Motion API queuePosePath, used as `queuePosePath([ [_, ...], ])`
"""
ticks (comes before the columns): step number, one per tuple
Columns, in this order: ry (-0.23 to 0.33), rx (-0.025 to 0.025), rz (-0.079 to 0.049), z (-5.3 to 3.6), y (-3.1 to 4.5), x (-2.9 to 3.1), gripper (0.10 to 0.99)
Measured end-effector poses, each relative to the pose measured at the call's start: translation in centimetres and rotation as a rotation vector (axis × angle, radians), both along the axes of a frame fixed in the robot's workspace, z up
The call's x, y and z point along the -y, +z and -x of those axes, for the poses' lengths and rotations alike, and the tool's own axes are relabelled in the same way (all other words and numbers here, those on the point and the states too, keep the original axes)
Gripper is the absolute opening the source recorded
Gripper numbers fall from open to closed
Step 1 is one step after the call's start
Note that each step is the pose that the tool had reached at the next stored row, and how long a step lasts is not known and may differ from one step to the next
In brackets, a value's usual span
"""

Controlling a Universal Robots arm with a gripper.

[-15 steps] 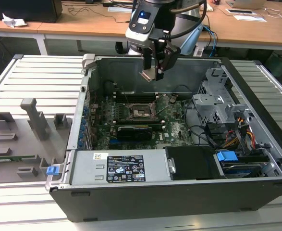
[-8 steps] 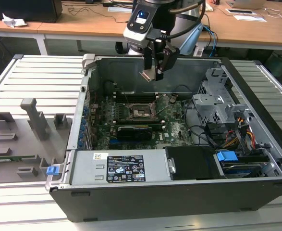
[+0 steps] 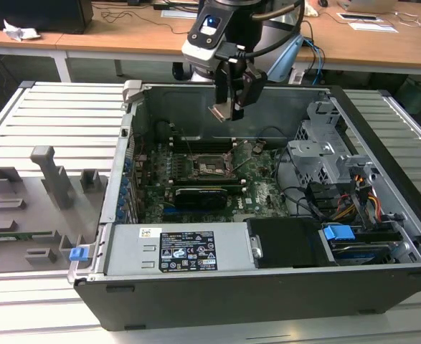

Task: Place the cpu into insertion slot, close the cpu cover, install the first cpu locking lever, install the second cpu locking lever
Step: 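Place the cpu into insertion slot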

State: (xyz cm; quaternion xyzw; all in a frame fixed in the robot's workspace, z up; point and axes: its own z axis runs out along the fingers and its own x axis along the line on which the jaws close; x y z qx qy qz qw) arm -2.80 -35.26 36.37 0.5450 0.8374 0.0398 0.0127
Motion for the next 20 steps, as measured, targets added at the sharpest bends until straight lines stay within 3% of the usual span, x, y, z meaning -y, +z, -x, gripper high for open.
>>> queuePosePath([
  [20,-0.118,0.0,0.0,0.0,-0.06,0.0,0.525],
])
